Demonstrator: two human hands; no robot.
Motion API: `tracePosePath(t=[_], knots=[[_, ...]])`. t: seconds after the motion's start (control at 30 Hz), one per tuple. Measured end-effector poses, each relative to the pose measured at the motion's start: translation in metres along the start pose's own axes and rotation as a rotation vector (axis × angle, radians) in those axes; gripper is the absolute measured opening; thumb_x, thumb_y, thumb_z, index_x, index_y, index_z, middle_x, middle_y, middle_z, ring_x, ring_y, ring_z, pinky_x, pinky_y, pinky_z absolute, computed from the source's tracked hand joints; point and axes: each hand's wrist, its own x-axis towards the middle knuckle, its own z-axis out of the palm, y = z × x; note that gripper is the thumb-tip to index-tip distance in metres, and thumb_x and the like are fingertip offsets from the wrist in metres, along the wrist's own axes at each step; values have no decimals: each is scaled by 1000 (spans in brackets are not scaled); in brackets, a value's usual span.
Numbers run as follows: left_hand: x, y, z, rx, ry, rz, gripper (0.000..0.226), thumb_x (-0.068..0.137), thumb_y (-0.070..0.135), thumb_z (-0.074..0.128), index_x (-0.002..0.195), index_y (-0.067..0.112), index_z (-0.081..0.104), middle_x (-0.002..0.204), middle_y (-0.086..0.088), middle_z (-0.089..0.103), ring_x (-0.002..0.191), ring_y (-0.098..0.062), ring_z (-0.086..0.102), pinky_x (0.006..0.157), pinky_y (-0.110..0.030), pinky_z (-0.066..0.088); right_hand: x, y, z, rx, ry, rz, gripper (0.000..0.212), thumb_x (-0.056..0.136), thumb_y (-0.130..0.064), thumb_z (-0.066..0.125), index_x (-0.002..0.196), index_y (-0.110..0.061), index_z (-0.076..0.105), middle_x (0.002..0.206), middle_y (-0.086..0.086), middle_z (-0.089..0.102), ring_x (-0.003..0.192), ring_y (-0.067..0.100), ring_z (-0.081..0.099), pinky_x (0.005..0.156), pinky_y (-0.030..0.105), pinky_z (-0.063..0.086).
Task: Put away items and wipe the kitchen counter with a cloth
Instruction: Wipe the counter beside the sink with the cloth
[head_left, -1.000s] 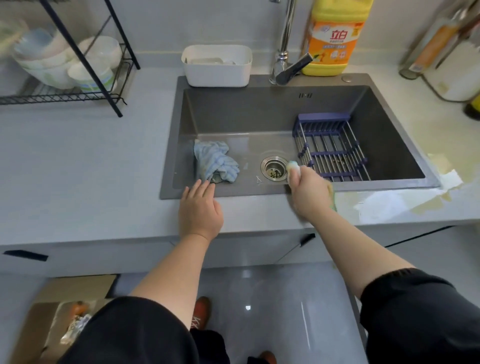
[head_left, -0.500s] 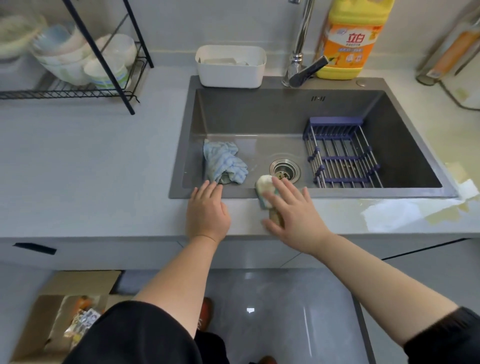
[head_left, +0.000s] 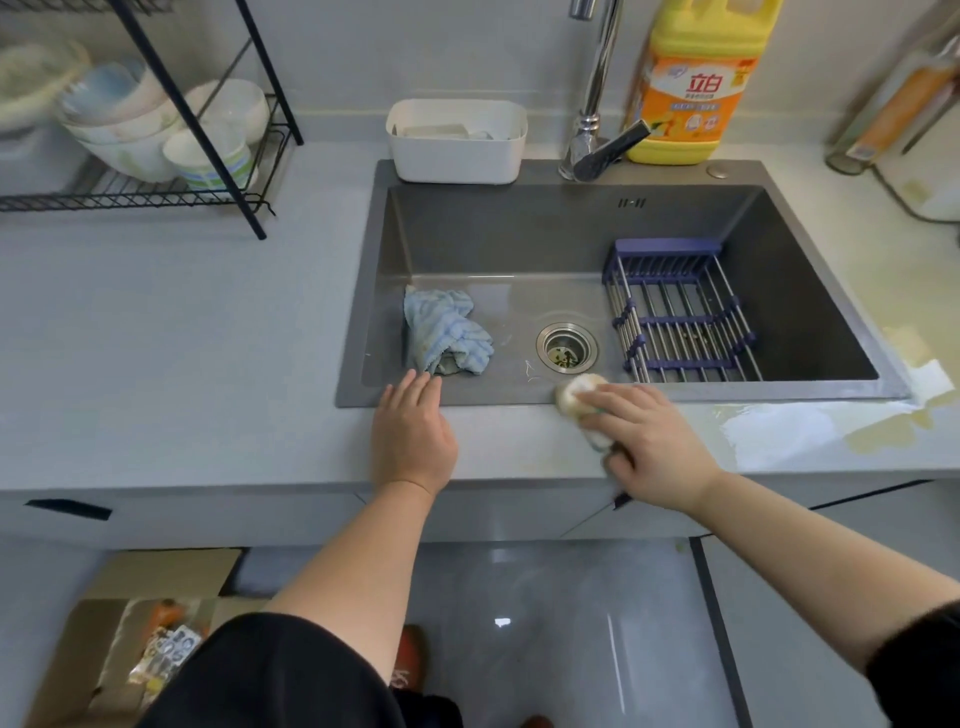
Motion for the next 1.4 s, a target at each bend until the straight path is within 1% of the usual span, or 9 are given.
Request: tracePosePath(t=[0.2,0.4,0.57,0.7,0.83,0.97,1.13,1.27,1.4], knots=[[0,1,-1,42,-42,7,54,78,15,26,110,-2,66,113,-17,67,111,-35,61,97,-53,43,34,-53,21,22,27,193,69,64,-23,43,130,-6,49,134,11,49,119,38,45,97,45,42],[5,6,0,116,-130,72,45,86,16,35,119,4,62,122,-12,63,121,-31,55,98,-57,39,36,-52,22,-48,-10,153,55,74,-24,42,126,-11,55,129,6,52,119,34,47,93,47,41],[-1,42,8,137,-177,56,58,90,30,23,135,4,49,142,-12,47,138,-29,35,110,-56,21,12,-21,11,-79,-77,154,58,74,-27,37,129,-15,54,135,4,48,127,30,42,102,57,33],[-3,108,33,158,-277,89,52,100,28,24,149,11,25,157,-4,20,147,-20,7,117,-46,3,-26,17,-5,-83,-120,233,61,78,-27,34,136,-18,47,144,2,42,136,29,35,108,61,26],[-6,179,60,158,-279,29,53,101,30,22,151,13,16,159,-4,13,147,-20,2,118,-46,0,-79,80,-31,-81,-110,350,60,82,-20,45,142,-24,37,155,-1,25,145,24,14,115,57,9],[-10,219,82,207,-278,115,56,100,31,20,152,13,10,160,-5,6,147,-20,-2,117,-43,-2,-134,149,-57,-61,-112,442,59,82,-13,44,139,-25,40,156,-2,23,146,25,10,115,56,5],[-10,219,86,233,-219,131,66,90,34,10,147,11,31,155,-7,28,145,-23,18,117,-46,12,-130,152,-58,34,-5,517,52,76,-26,44,127,-21,50,149,-1,37,142,24,25,115,50,19],[-9,219,88,200,-184,133,62,84,30,23,132,3,53,138,-14,52,131,-31,45,106,-54,33,-95,117,-41,49,95,351,55,76,-37,37,124,-21,57,130,2,56,121,29,49,98,43,42],[-10,220,87,194,-192,121,66,84,31,19,135,3,50,142,-12,48,135,-28,41,109,-52,29,-89,119,-35,-43,106,165,39,85,-36,44,114,-21,65,123,1,59,113,27,53,86,40,47]])
